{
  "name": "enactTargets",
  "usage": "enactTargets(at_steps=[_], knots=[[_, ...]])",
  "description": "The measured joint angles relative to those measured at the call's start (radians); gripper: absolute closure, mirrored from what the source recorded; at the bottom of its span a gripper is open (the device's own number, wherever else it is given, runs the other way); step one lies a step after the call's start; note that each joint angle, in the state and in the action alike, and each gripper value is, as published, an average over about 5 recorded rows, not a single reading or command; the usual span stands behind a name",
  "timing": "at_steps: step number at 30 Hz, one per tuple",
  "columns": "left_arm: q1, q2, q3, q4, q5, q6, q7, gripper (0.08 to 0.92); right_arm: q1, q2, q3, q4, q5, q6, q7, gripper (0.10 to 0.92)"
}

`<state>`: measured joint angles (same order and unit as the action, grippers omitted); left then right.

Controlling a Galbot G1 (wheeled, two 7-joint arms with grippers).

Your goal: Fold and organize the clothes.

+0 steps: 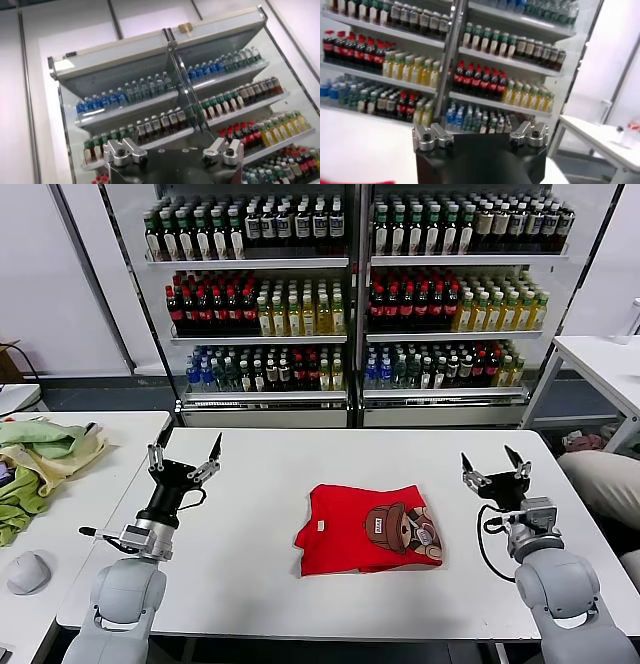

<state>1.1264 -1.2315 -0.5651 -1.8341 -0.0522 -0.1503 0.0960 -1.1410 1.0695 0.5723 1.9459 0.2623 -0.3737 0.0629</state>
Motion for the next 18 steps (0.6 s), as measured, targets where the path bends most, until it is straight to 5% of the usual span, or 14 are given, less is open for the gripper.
enactTargets(at_steps=[18], knots=[[0.003, -0.038, 0.039, 0.009, 0.046, 0.076, -0.029, 0.177, 0.043, 0.034, -0.009, -0.119, -0.122, 0.136, 0.007, 0.203]])
